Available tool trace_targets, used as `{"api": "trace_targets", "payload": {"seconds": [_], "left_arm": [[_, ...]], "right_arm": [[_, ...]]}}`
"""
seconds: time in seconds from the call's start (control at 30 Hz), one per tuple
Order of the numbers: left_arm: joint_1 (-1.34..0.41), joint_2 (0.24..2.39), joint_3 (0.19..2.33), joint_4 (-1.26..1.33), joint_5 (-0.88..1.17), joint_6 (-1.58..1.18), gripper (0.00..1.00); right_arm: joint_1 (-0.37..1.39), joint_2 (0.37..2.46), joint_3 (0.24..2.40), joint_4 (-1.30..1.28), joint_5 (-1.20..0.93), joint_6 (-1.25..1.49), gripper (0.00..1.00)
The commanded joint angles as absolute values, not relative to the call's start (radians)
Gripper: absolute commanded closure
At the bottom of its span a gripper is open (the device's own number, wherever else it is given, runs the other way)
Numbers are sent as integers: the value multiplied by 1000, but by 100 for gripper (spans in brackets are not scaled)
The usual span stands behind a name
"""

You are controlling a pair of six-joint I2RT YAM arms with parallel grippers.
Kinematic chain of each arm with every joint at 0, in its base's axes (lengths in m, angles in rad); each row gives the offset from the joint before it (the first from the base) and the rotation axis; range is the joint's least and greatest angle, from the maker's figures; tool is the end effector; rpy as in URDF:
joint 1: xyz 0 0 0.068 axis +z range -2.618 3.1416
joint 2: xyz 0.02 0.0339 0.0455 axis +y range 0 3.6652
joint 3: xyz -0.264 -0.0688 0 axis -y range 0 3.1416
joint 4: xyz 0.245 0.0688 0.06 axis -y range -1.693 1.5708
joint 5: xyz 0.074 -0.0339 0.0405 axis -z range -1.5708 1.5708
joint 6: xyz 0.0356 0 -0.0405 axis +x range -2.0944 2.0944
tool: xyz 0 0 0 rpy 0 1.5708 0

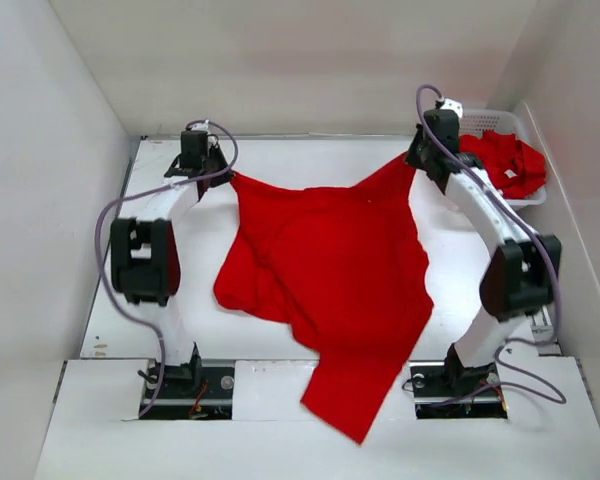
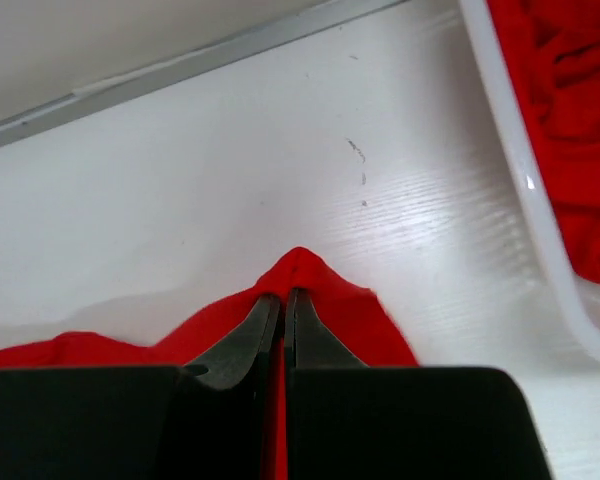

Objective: Fold and stack the t-shirts
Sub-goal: Flatten out the tshirt

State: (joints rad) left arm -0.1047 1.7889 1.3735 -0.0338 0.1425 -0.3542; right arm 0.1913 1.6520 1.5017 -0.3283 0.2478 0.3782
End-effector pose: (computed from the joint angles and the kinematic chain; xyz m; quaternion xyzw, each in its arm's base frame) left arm 0.4211 -0.0493 0.2798 -0.0675 0.8428 -0.1794 0.5029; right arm 0.3835 0.0654 0.3493 0.1430 0.8383 0.0434 0.5243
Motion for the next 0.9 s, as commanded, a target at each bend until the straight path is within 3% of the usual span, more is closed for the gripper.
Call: {"api": "trace_targets", "payload": {"seconds": [0.0,0.17,0.37,0.43,0.47,0.67,0.8,0.87], "left_arm": [[-103,1883,1517,129,350,-327,100],[-103,2138,1878,43,393,-290,100],[-94,2319,2081,52,394,-275,100],[-94,2344,2094,106,364,-275,94],[-94,2353,2106,123,353,-275,85],[-94,2489,2239,202,344,-265,78],[-94,2578,2357,209,334,-281,68],[-94,2577,2393,179,325,-291,49]], "right_arm": [[163,1735,1682,-262,209,393,100],[163,1969,1834,-262,209,353,100],[153,2051,1948,-226,274,333,100],[143,2065,1960,-210,284,333,100],[143,2075,2000,-210,284,333,100],[133,2183,2114,-200,275,310,100],[133,2266,2208,-178,275,278,100],[124,2318,2265,-205,265,267,96]]}}
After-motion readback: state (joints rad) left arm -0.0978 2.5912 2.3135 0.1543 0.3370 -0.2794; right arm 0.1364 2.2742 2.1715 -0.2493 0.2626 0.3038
